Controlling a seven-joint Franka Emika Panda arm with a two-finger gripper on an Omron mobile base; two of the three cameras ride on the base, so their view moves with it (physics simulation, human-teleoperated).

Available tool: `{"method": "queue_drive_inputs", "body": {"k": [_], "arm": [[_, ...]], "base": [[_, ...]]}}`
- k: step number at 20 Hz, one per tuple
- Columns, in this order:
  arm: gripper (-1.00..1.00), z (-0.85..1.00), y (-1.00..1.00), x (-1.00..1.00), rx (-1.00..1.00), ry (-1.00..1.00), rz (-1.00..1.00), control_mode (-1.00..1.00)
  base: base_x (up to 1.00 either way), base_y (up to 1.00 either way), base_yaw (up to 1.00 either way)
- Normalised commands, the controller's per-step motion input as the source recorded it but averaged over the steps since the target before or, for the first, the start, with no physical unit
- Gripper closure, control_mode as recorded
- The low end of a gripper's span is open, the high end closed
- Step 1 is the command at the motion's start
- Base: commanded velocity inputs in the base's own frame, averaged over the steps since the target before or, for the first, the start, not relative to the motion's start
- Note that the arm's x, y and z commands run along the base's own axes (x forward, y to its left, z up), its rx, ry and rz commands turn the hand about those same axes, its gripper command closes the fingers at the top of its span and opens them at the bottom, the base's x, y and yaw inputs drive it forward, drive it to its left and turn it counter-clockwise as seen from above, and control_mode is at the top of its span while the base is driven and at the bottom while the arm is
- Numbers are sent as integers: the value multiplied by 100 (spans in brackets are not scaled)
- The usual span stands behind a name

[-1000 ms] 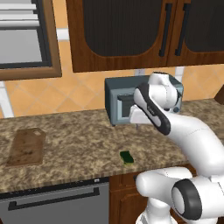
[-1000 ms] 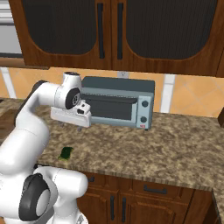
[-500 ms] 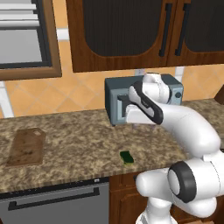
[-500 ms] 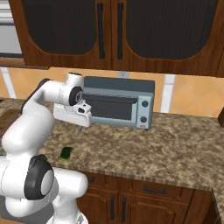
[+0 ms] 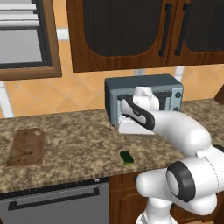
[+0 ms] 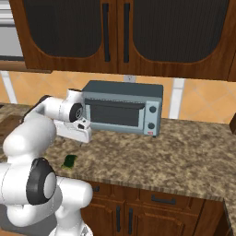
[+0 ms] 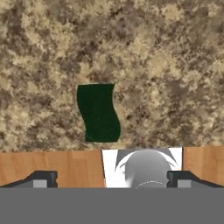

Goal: Pick up the sponge from the counter and clean the cutting board by briefly scrubbing or pressing down on the cutting board. Once finished, release the sponge.

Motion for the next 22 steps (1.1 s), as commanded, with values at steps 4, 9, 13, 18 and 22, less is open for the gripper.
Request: {"method": "queue_drive_inputs", "body": {"k": [4, 9, 13, 18, 22], "arm": [[-100, -64, 24, 0, 0, 0, 0, -100], [-100, -42, 23, 2, -1, 0, 0, -100], [-100, -15, 8, 2, -4, 0, 0, -100], [-100, -16, 0, 0, -6, 0, 0, -100], [-100, -21, 0, 0, -2, 0, 0, -100]], "base": [[0, 0, 0], [0, 0, 0], [0, 0, 0], [0, 0, 0], [0, 0, 0]]}}
